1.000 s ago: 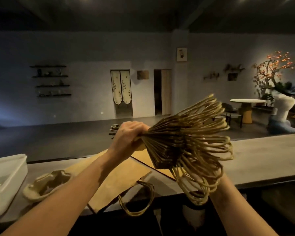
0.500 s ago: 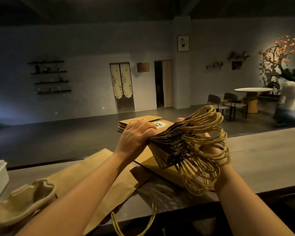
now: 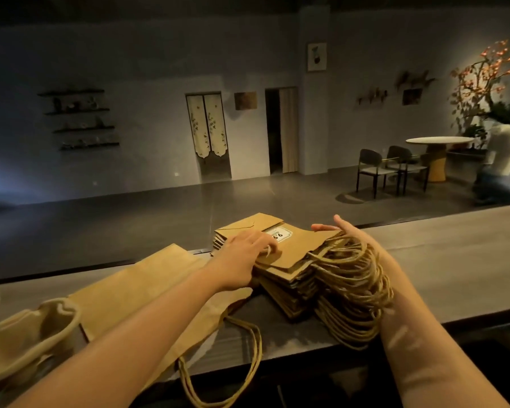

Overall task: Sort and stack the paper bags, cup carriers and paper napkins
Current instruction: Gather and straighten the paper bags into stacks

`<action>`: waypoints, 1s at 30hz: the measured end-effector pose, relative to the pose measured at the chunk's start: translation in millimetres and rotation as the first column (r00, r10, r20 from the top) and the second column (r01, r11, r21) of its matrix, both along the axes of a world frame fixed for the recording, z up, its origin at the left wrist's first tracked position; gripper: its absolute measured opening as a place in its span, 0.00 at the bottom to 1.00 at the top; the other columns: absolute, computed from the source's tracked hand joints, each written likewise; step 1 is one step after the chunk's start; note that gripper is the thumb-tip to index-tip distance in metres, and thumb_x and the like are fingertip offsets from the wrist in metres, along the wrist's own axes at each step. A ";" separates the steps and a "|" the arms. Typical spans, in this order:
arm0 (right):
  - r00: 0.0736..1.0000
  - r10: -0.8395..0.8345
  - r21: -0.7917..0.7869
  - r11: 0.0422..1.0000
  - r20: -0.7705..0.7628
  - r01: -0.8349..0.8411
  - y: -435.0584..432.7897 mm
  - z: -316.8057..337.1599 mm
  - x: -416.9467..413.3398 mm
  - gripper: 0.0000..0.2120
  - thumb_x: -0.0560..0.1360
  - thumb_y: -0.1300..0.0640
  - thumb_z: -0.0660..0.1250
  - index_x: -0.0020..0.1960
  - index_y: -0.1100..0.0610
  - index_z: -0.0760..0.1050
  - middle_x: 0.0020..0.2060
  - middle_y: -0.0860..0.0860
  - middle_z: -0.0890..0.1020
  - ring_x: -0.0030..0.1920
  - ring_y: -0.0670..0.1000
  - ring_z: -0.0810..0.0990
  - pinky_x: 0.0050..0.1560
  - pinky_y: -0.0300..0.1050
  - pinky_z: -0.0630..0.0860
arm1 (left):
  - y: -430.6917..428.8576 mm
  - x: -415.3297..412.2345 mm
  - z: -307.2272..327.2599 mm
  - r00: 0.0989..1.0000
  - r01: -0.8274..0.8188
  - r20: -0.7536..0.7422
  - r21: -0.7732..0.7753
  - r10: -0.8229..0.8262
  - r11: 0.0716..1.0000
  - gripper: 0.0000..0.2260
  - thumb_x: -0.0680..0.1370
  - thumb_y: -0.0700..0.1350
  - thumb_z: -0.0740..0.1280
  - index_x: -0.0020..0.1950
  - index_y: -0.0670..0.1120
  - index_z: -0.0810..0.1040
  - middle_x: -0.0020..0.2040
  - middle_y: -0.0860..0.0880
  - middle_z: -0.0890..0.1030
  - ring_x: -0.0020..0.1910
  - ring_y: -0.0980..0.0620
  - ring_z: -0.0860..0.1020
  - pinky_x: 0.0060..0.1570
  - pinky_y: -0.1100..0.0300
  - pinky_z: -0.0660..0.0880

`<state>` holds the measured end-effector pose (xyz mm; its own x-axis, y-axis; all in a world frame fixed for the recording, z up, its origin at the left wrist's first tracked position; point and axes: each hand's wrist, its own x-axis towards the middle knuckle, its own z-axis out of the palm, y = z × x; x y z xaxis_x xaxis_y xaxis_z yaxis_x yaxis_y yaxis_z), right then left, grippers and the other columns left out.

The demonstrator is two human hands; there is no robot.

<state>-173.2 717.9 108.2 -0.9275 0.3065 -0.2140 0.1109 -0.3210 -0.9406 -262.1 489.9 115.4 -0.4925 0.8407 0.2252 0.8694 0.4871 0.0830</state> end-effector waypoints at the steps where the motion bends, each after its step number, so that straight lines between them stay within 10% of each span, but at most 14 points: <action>1: 0.999 -0.025 0.009 1.000 0.025 0.025 0.3 3.8 3.3 0.23 0.81 0.44 0.49 0.51 0.58 0.77 0.46 0.56 0.80 0.42 0.53 0.79 0.37 0.45 0.77 | -0.3 0.3 4.2 0.998 -0.039 0.052 -0.056 0.041 0.998 0.29 0.71 0.45 0.72 0.66 0.59 0.64 0.71 0.54 0.63 0.72 0.51 0.57 0.72 0.48 0.56; 5: 0.995 -0.038 0.091 0.995 0.095 0.029 -3.0 6.9 7.7 0.23 0.79 0.40 0.51 0.53 0.55 0.77 0.46 0.54 0.79 0.39 0.51 0.78 0.27 0.39 0.77 | -7.2 11.8 14.1 0.923 -0.144 0.333 -0.160 0.191 0.977 0.36 0.72 0.43 0.71 0.74 0.58 0.55 0.74 0.50 0.56 0.73 0.45 0.54 0.72 0.45 0.57; 8: 0.993 -0.018 0.156 0.988 0.117 0.000 -3.4 7.6 6.5 0.20 0.80 0.41 0.52 0.53 0.54 0.75 0.48 0.54 0.79 0.42 0.52 0.79 0.35 0.43 0.75 | -6.0 35.8 23.6 0.520 -0.464 0.854 0.291 -0.009 0.837 0.30 0.76 0.36 0.64 0.73 0.57 0.58 0.67 0.44 0.68 0.60 0.47 0.72 0.56 0.59 0.76; 12: 0.990 0.016 0.212 0.976 0.138 -0.045 -5.8 9.5 6.6 0.19 0.79 0.42 0.53 0.57 0.53 0.74 0.49 0.53 0.78 0.46 0.52 0.79 0.38 0.43 0.73 | 6.5 53.1 19.6 0.079 -0.836 0.945 0.237 -0.318 0.495 0.24 0.80 0.41 0.62 0.74 0.48 0.59 0.48 0.41 0.76 0.42 0.46 0.77 0.26 0.61 0.77; 19: 0.983 -0.004 0.339 0.939 0.185 -0.061 -17.9 17.6 14.0 0.20 0.78 0.45 0.59 0.66 0.55 0.71 0.53 0.54 0.78 0.48 0.52 0.79 0.45 0.44 0.75 | 30.9 66.6 14.6 0.119 -0.854 0.963 0.223 -0.240 0.470 0.30 0.79 0.41 0.64 0.76 0.53 0.53 0.66 0.43 0.70 0.41 0.53 0.69 0.32 0.59 0.67; 24: 0.982 -0.033 0.487 0.871 0.188 -0.064 -21.0 11.4 27.4 0.22 0.76 0.48 0.64 0.68 0.55 0.69 0.57 0.56 0.78 0.54 0.54 0.79 0.60 0.50 0.74 | 30.9 66.9 12.4 0.172 -0.834 0.969 0.239 -0.177 0.497 0.27 0.77 0.38 0.64 0.73 0.50 0.60 0.57 0.46 0.75 0.42 0.52 0.73 0.31 0.59 0.68; 30: 0.983 0.015 0.542 0.832 0.183 -0.114 -36.6 17.3 51.6 0.11 0.78 0.55 0.62 0.61 0.51 0.72 0.44 0.52 0.82 0.44 0.49 0.81 0.47 0.44 0.77 | 22.6 64.7 14.8 0.159 -0.842 0.976 0.213 -0.149 0.495 0.25 0.77 0.39 0.66 0.71 0.49 0.61 0.54 0.44 0.73 0.46 0.48 0.75 0.31 0.58 0.72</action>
